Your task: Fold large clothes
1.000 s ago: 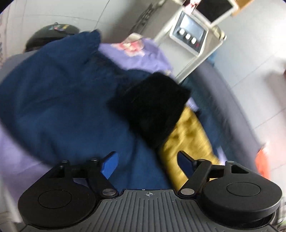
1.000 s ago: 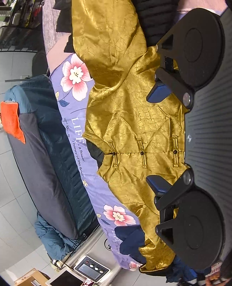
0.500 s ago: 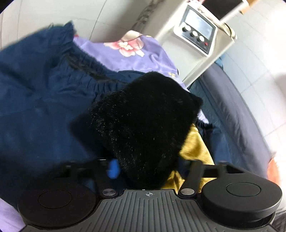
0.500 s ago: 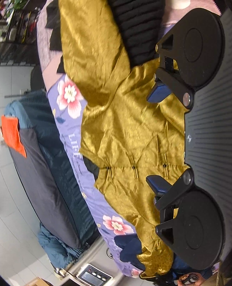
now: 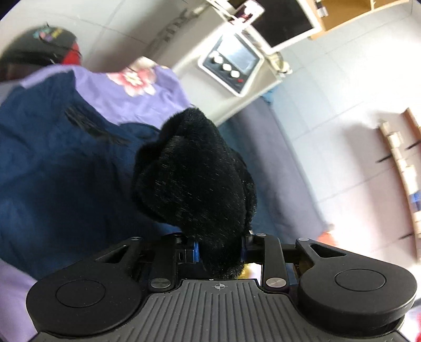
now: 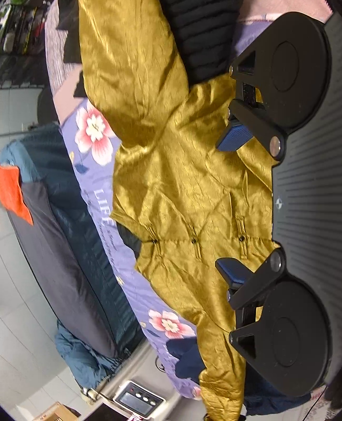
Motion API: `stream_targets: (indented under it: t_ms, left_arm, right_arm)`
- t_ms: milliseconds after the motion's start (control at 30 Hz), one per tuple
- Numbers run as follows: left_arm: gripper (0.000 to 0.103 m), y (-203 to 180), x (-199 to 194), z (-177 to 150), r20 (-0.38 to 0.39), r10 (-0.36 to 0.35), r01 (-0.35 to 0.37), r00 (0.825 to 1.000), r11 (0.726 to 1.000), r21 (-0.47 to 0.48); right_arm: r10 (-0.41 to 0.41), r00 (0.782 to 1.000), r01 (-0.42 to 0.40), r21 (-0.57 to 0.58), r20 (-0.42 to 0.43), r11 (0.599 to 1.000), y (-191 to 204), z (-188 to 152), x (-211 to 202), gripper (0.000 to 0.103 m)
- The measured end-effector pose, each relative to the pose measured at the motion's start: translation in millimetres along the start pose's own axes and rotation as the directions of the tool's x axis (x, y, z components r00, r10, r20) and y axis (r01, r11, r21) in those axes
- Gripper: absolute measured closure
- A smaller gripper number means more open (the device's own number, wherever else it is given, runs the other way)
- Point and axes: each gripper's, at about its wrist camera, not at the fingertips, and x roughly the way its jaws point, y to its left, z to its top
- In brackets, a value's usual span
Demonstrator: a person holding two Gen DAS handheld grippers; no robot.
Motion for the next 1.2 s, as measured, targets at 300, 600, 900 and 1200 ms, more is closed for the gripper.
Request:
stream_targets:
  t_ms: [300, 600, 900, 1200]
  left_arm:
    - [0.022, -82.0, -0.7, -22.3, 0.066, 0.15, -0.164, 0.986, 0.929, 0.332]
    - [0.021, -256.9, 107.2, -199.9, -0.27, -0.029, 0.209, 0.962, 0.716, 0.667]
    - [0.01, -271.4, 202.4, -476.3, -0.59, 0.148, 0.42, 0.793, 0.568, 0.708]
    - [0.0, -215.3, 178.5, -528.6, -0.683, 0.3, 0.515, 0.666, 0.477, 0.712]
  right_arm:
    - [0.013, 1.0, -0.013, 0.009, 0.008, 1.0, -19.8, 3.2, -1.9, 0.014]
    - [-0.034, 0.997, 0.027, 0.099, 0.072, 0.995, -67.2, -2.7, -28.5, 0.014]
    - [-0.15, 0.984, 0.127, 0.214, 0.092, 0.968, -126.9, -24.6, -62.2, 0.014]
    - [-0.079, 0.995, 0.062, 0.223, 0.068, 0.973, -138.4, -24.1, -52.4, 0.014]
